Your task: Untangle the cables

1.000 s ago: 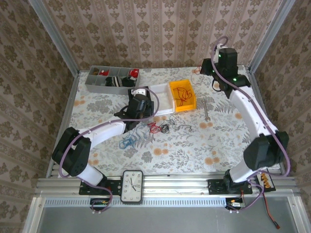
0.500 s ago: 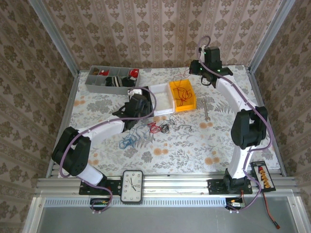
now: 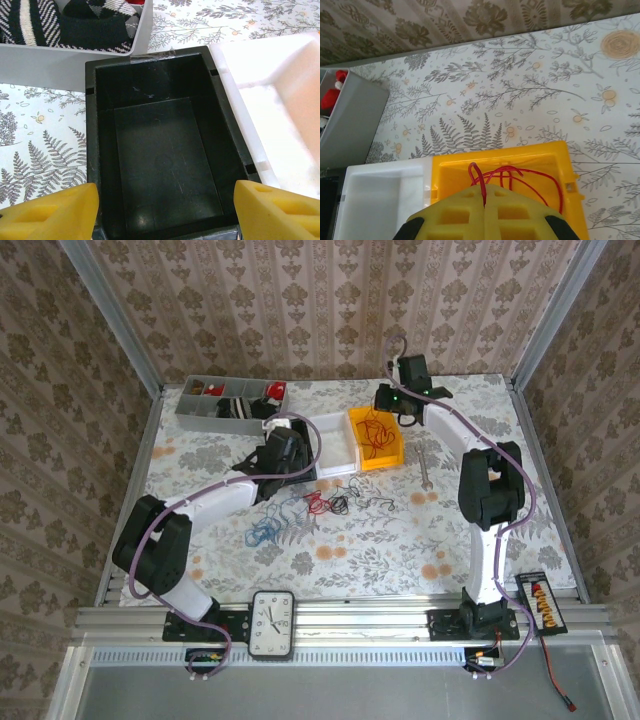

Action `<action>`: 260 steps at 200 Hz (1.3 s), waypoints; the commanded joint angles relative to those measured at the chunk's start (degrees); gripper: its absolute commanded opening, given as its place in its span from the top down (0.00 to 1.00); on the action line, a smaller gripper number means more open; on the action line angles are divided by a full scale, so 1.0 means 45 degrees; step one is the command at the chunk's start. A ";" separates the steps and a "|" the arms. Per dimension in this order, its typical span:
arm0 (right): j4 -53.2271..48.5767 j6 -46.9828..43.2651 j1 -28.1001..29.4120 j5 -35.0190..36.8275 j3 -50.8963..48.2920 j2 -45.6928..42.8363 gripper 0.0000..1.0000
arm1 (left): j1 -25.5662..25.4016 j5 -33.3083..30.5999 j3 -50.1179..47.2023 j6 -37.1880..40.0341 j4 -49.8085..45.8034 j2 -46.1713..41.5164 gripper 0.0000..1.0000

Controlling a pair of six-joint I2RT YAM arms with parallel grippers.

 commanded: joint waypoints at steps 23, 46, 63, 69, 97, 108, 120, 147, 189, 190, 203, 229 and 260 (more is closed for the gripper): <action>-0.0185 -0.0045 0.0130 0.0407 -0.0494 0.0551 1.00 | 0.0116 0.0121 0.0256 -0.0023 -0.0488 0.0032 0.28; -0.0164 0.0013 0.0199 0.0481 -0.0917 0.0488 0.96 | 0.0116 0.0199 0.0130 -0.0151 -0.0497 0.0008 0.28; -0.0275 0.0011 0.0237 0.0575 -0.1194 0.0148 0.85 | 0.0116 0.0189 0.0099 -0.0251 -0.0527 -0.0041 0.28; -0.0240 -0.0015 0.0255 0.0655 -0.1361 -0.0104 0.76 | 0.0101 0.0165 0.0074 -0.0268 -0.0527 -0.0060 0.28; 0.0160 -0.0057 0.0338 0.0975 -0.2251 -0.1514 0.51 | 0.0096 0.0064 -0.0064 -0.0294 -0.0546 -0.0239 0.28; 0.0251 -0.0094 0.0402 0.1172 -0.2612 -0.2075 0.46 | 0.0096 -0.0029 -0.0169 -0.0354 -0.0594 -0.0325 0.28; 0.0301 -0.0195 0.0533 0.1509 -0.3089 -0.2708 0.43 | 0.0097 -0.0141 -0.0285 -0.0432 -0.0659 -0.0453 0.28; 0.0505 -0.0388 0.1280 0.1676 -0.4508 -0.4148 0.42 | 0.0133 -0.0385 -0.0656 -0.0691 -0.0919 -0.0787 0.28; 0.0094 -0.0815 0.3889 0.0104 -0.5931 -0.4803 0.44 | 0.0347 -0.1032 -0.1023 -0.1550 -0.2282 -0.1181 0.28; 0.0075 -0.0827 0.3957 0.0055 -0.5947 -0.4793 0.44 | 0.0358 -0.1051 -0.1038 -0.1587 -0.2312 -0.1195 0.28; -0.0245 -0.1129 0.4847 -0.0346 -0.5945 -0.4493 0.44 | 0.0483 -0.1192 -0.1173 -0.1942 -0.2787 -0.1318 0.29; -0.0842 -0.1632 0.6184 -0.0604 -0.5566 -0.3554 0.44 | 0.0679 -0.1549 -0.1362 -0.2378 -0.3703 -0.1444 0.29; -0.1192 -0.1626 0.6462 -0.0437 -0.4735 -0.2262 0.44 | 0.0794 -0.1696 -0.1701 -0.2531 -0.4122 -0.1518 0.29</action>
